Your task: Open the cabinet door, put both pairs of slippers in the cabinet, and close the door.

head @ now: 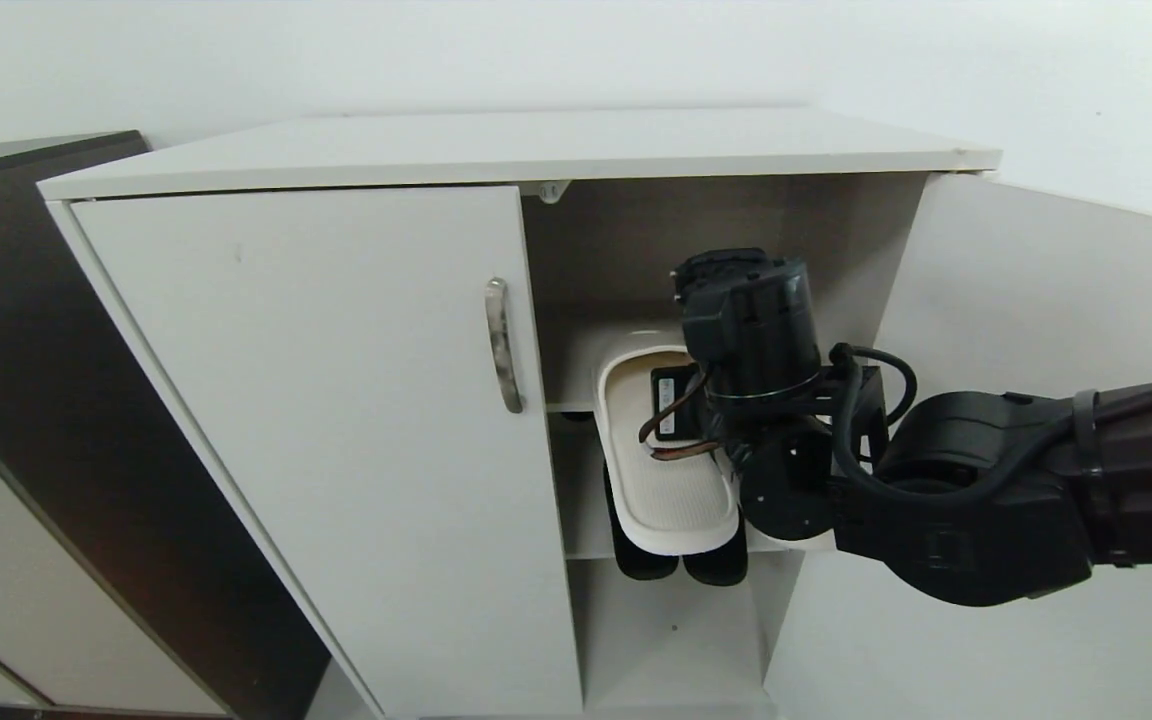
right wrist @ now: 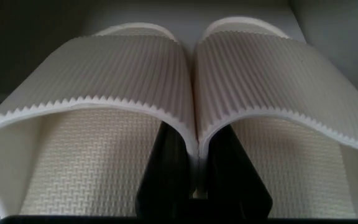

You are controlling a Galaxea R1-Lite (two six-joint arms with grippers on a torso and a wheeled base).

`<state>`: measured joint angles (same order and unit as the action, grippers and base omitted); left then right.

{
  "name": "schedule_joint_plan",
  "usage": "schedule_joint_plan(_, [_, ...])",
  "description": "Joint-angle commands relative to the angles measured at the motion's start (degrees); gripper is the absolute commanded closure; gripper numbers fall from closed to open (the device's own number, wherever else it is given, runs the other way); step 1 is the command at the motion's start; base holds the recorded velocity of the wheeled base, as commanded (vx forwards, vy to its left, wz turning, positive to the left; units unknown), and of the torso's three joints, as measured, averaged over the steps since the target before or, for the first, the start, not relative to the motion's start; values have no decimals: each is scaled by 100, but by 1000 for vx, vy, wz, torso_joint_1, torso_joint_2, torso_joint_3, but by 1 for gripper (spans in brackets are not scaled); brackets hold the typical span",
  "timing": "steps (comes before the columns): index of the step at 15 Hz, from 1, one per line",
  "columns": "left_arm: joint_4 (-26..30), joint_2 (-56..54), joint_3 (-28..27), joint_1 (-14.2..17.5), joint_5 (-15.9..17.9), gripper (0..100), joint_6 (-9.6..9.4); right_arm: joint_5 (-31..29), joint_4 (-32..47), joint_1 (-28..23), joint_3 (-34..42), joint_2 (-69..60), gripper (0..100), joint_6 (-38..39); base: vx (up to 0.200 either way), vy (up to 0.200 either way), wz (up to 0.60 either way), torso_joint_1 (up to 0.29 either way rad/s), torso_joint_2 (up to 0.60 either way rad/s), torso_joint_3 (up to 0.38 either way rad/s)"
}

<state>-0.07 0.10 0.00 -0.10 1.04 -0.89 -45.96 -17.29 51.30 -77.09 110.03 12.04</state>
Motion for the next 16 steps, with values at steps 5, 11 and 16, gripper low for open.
schedule_joint_plan(5, [-1,-1,0,1,2,100,10,-1,-363,-76,116,176,100,0,40,0,0,0,0,1])
schedule_joint_plan(11, [-1,-1,0,1,2,100,10,113,-398,-621,-658,862,100,-106,0,0,0,0,0,0])
schedule_joint_plan(16, [-1,-1,0,1,2,100,10,193,-346,-832,-1431,1249,100,-326,0,0,0,0,0,0])
